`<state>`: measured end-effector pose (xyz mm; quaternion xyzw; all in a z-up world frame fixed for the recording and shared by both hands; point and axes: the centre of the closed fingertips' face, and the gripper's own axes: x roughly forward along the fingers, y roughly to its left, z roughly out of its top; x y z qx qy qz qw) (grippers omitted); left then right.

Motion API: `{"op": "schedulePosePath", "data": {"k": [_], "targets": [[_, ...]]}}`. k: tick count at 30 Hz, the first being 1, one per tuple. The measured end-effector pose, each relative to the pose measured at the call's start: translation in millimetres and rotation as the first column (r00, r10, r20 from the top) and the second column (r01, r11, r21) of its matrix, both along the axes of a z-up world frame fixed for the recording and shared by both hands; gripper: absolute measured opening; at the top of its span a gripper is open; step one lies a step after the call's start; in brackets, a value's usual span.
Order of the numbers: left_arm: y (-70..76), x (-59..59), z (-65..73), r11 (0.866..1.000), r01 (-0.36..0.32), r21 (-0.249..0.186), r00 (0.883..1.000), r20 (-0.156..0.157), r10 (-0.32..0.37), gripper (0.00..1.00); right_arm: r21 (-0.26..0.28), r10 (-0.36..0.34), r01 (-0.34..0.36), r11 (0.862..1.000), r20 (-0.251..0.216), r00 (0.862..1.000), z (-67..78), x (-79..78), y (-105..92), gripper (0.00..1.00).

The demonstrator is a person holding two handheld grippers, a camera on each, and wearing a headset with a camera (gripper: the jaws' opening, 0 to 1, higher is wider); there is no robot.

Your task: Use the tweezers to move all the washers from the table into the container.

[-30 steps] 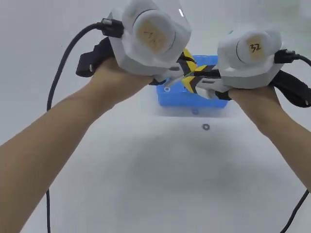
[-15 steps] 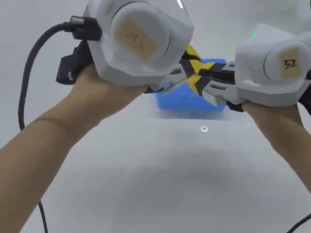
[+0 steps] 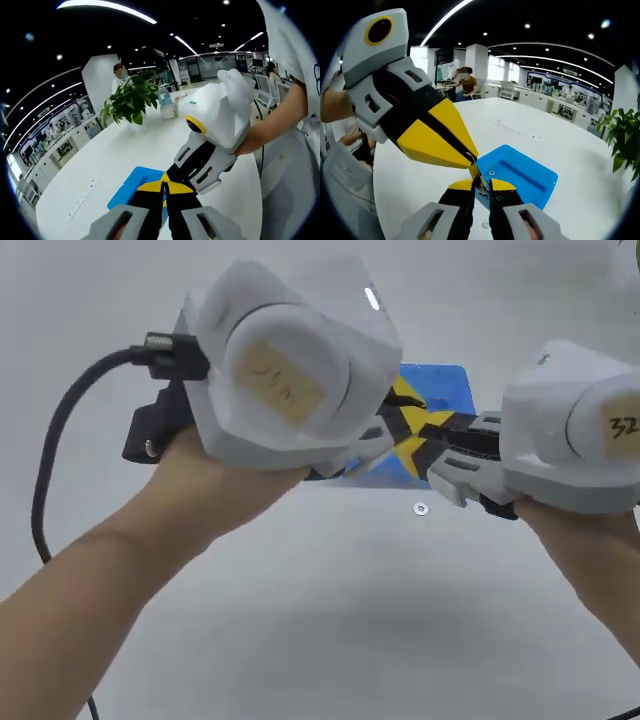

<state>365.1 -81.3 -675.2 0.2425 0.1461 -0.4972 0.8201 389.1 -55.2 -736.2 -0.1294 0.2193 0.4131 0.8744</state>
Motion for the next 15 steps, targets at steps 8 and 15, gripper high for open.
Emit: {"op": "schedulePosePath", "data": {"k": [8, 15], "targets": [[-1.7, 6.9, -22.3, 1.0, -0.004, -0.007, 0.999, -0.052, 0.004, 0.0, -0.004, -0.006, 0.005, 1.0, -0.057, 0.998, -23.2, 7.0, -4.6, 0.08], [-4.3, 12.3, -36.4, 1.0, 0.009, 0.026, 0.997, -0.075, -0.007, 0.0, -0.042, 0.007, -0.01, 0.999, -0.072, 0.997, -38.4, 10.9, -5.3, 0.07]]}}
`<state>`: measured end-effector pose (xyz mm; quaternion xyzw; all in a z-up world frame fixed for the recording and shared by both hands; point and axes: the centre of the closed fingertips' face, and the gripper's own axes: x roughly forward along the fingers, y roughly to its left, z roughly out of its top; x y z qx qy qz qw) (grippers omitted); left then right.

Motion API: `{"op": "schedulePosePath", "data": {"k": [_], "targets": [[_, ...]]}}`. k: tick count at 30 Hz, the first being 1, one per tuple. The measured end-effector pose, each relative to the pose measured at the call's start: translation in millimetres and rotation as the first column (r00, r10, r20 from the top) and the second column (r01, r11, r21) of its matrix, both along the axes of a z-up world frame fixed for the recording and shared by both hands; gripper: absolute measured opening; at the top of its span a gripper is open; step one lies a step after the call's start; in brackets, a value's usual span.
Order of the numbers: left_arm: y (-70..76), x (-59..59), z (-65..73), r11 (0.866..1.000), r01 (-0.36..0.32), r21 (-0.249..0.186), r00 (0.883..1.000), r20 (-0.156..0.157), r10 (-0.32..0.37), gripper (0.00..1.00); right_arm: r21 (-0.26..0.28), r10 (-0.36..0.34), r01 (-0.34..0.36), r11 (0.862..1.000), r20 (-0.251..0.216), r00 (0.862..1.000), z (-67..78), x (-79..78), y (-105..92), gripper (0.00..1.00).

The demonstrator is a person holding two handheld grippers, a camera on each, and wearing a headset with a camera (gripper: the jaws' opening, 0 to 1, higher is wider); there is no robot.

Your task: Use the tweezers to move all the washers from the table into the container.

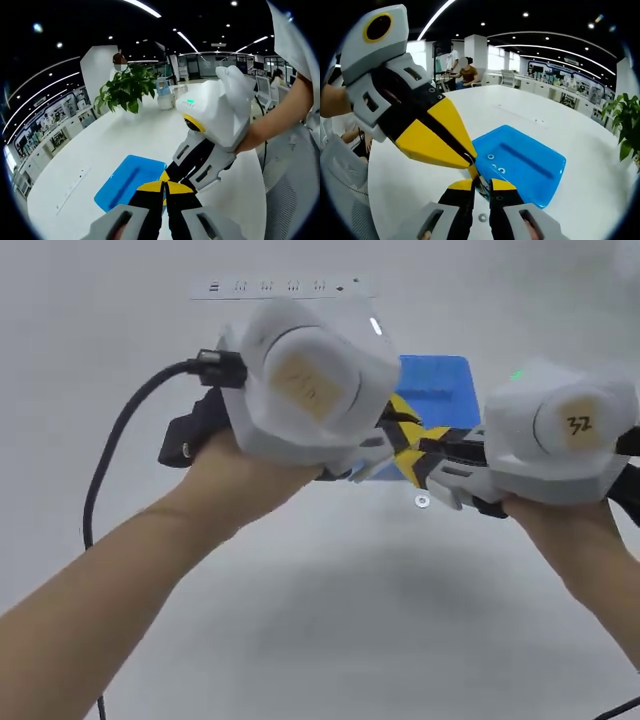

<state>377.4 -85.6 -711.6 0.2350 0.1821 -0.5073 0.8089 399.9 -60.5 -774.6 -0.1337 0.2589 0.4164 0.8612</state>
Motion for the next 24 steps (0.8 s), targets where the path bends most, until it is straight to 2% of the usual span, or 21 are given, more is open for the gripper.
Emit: {"op": "schedulePosePath", "data": {"k": [5, 9, 13, 20, 24], "targets": [[-0.1, 0.7, -2.5, 1.0, 0.006, 0.022, 1.0, 0.012, -0.007, 0.0, 0.006, -0.003, 0.003, 1.0, -0.011, 1.0, -2.7, 1.4, 0.0, 0.07], [-0.3, 1.1, -7.2, 0.999, 0.012, 0.032, 1.0, 0.005, -0.012, 0.0, -0.002, -0.002, 0.002, 1.0, -0.02, 1.0, -7.5, 0.4, 0.2, 0.07], [-1.2, 2.1, -6.0, 1.0, 0.013, 0.021, 1.0, 0.001, -0.013, 0.0, 0.02, -0.017, 0.018, 1.0, -0.031, 0.999, -6.8, 0.7, -0.8, 0.07], [-2.6, 1.4, -5.2, 1.0, 0.02, 0.017, 1.0, 0.003, -0.02, 0.0, -0.005, -0.013, 0.013, 1.0, -0.013, 1.0, -5.7, -0.4, -2.4, 0.07], [-3.6, 2.2, -5.6, 1.0, 0.021, 0.018, 1.0, 0.004, -0.021, 0.0, -0.001, -0.02, 0.02, 1.0, -0.018, 1.0, -5.8, 0.3, -3.2, 0.07]]}}
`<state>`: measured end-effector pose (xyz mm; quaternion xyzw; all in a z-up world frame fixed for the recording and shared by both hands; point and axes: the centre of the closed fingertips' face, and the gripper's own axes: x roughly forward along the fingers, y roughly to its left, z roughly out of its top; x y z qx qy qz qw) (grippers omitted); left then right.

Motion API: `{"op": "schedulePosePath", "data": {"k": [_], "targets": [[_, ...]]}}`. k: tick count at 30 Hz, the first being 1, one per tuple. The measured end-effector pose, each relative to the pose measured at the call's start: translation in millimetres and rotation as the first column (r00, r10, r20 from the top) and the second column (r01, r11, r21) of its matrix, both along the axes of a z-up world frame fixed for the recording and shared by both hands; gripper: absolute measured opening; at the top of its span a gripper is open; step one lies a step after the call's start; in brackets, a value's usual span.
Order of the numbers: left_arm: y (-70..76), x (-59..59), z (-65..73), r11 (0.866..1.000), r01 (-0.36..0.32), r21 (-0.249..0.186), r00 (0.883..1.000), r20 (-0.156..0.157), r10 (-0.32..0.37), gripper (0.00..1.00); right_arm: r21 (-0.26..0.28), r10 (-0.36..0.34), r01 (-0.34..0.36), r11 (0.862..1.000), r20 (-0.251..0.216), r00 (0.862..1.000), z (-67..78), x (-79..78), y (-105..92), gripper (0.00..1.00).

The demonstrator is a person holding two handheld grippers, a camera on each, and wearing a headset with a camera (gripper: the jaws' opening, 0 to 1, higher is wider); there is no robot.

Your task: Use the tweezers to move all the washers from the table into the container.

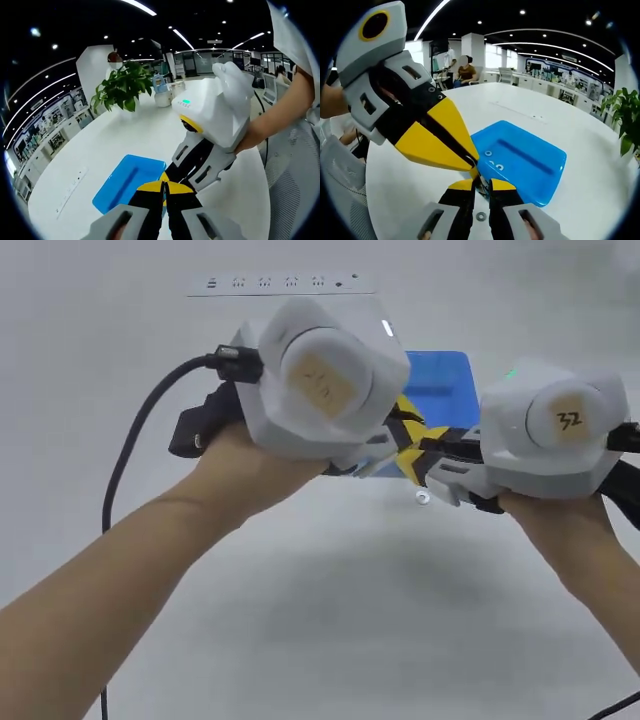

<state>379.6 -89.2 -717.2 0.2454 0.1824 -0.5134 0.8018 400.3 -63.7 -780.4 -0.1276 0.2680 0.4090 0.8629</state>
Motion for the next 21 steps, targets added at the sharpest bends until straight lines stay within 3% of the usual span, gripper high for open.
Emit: {"op": "schedulePosePath", "data": {"k": [5, 13, 17, 21], "targets": [[0.1, 2.0, 0.0, 1.0, -0.008, -0.016, 1.0, -0.015, 0.008, 0.0, -0.01, 0.009, -0.009, 1.0, 0.013, 1.0, -0.8, 0.2, -0.1, 0.06], [-1.5, -6.4, -2.0, 1.0, 0.022, 0.002, 0.999, -0.033, -0.022, 0.0, -0.154, 0.078, -0.062, 0.986, 0.096, 0.992, -3.3, -4.7, -0.7, 0.04], [0.4, -9.7, -0.3, 0.999, 0.037, 0.026, 0.999, -0.026, -0.037, 0.0, -0.149, 0.086, -0.073, 0.986, 0.084, 0.993, -1.8, -6.3, 0.8, 0.04], [1.6, -11.3, 9.6, 0.998, 0.051, 0.022, 0.999, -0.021, -0.05, 0.0, -0.123, 0.087, -0.076, 0.99, 0.088, 0.992, 8.8, -8.5, 1.8, 0.03]]}}
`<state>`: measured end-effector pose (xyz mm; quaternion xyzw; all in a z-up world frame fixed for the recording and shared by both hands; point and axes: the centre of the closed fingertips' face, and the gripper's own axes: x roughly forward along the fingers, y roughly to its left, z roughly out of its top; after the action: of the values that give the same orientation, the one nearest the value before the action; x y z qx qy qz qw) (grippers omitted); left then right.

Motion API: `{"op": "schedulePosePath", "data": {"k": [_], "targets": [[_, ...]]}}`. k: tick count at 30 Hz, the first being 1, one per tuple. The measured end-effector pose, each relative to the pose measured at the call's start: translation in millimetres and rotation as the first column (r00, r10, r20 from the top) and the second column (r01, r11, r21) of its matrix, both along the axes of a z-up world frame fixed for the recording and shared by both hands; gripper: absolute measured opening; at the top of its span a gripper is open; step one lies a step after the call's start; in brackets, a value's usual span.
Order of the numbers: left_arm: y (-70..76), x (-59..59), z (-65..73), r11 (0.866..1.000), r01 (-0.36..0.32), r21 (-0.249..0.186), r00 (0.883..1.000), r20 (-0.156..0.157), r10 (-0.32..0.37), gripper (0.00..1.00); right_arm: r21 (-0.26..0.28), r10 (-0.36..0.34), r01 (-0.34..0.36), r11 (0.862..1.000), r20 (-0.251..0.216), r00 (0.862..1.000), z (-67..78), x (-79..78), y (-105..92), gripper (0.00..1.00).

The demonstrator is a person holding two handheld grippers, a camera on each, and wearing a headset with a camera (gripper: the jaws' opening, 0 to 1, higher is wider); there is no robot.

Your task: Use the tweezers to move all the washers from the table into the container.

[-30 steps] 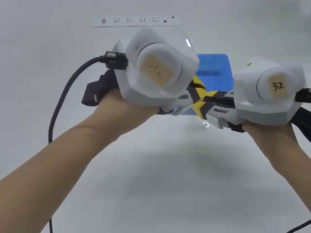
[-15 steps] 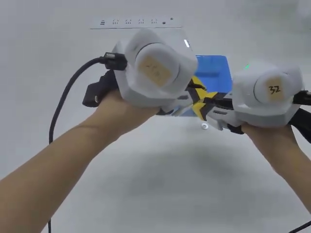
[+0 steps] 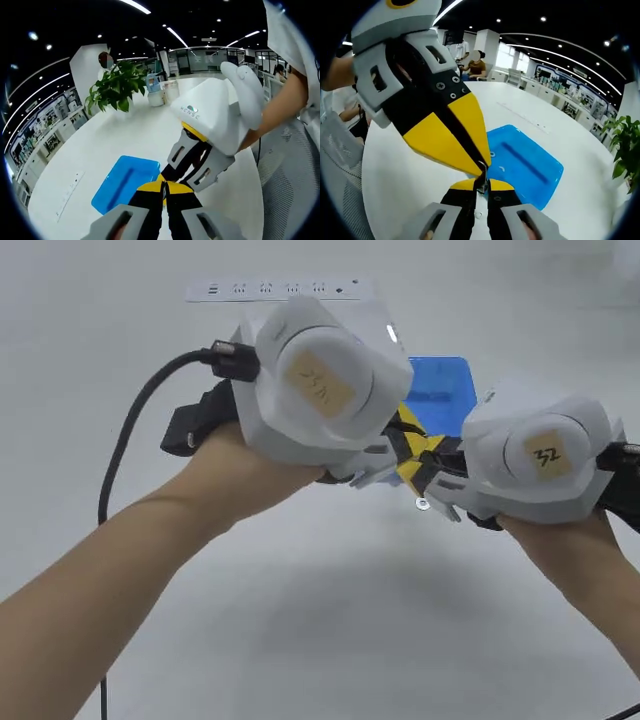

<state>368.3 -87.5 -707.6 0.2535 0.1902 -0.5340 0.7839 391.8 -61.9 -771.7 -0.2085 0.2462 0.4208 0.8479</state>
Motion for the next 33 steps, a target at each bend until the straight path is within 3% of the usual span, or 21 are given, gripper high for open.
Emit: {"op": "schedulePosePath", "data": {"k": [10, 21, 33], "targets": [[-8.3, -0.5, 27.9, 0.999, 0.038, -0.029, 0.998, 0.047, -0.036, 0.0, 0.056, -0.009, 0.008, 0.998, 0.022, 1.0, 30.9, -0.3, -3.0, 0.04], [-2.4, 2.8, 11.0, 1.0, 0.019, -0.009, 0.999, 0.029, -0.019, 0.0, 0.081, -0.009, 0.012, 0.997, -0.044, 0.999, 13.5, -1.2, 4.0, 0.05], [2.4, 8.7, -4.0, 1.0, 0.008, 0.002, 1.0, -0.002, -0.008, 0.0, 0.082, -0.021, 0.027, 0.996, -0.071, 0.997, -2.4, 2.9, 5.0, 0.06]]}}
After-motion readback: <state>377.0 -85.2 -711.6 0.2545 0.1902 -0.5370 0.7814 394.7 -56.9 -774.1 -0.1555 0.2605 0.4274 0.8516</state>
